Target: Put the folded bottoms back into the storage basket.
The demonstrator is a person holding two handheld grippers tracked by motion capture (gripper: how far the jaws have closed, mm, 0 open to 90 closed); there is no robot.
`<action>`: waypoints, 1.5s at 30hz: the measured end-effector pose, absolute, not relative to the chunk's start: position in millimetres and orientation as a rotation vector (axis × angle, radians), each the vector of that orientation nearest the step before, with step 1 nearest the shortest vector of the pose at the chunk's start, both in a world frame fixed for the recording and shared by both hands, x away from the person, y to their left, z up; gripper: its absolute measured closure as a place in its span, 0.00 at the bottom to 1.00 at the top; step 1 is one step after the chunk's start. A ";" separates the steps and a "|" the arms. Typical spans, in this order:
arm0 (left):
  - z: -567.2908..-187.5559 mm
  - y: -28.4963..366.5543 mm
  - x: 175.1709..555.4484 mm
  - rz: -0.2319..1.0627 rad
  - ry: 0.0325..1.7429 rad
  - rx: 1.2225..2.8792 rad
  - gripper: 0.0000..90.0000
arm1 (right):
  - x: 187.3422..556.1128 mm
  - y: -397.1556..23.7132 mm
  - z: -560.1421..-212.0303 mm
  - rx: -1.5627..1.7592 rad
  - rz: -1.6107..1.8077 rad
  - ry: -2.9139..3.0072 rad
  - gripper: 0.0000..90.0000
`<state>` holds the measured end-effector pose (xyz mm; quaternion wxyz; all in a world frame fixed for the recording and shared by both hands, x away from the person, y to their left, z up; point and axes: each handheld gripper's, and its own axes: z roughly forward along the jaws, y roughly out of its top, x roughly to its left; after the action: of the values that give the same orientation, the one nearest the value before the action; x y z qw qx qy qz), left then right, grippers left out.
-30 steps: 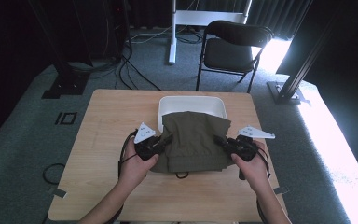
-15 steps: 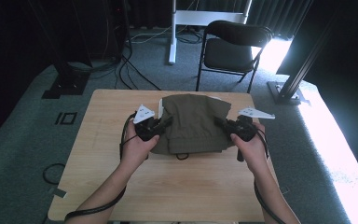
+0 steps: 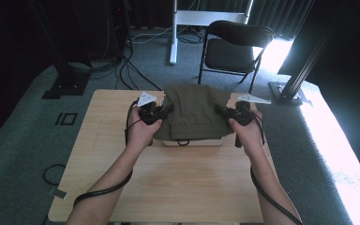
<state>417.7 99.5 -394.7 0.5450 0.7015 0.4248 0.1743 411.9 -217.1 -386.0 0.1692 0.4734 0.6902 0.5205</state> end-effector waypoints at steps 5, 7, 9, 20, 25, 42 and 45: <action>-403.0 95.5 435.3 0.409 1.031 1.679 0.90 | 430.9 -216.3 -396.0 1.392 1.438 1.961 0.89; -407.1 94.1 442.0 0.406 1.033 1.672 0.90 | 436.9 -216.1 -401.1 1.406 1.428 1.957 0.89; -409.0 93.0 445.4 0.405 1.043 1.676 0.90 | 440.0 -215.8 -403.7 1.408 1.417 1.955 0.89; -436.4 85.3 471.2 0.372 1.091 1.720 0.90 | 467.4 -219.4 -435.6 1.510 1.335 1.974 0.89; -446.1 84.9 479.8 0.353 1.134 1.722 0.90 | 475.6 -217.2 -445.2 1.514 1.300 1.987 0.89; -473.3 74.2 500.0 0.317 1.262 1.882 0.89 | 500.4 -200.9 -482.8 1.639 1.125 2.059 0.88; -475.2 73.0 500.5 0.331 1.268 1.902 0.87 | 502.2 -200.1 -486.3 1.670 1.090 2.081 0.88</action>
<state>500.5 73.0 -475.2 0.4041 0.7533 0.5020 0.1311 502.2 -200.1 -486.3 0.1292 0.5744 0.7160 0.3751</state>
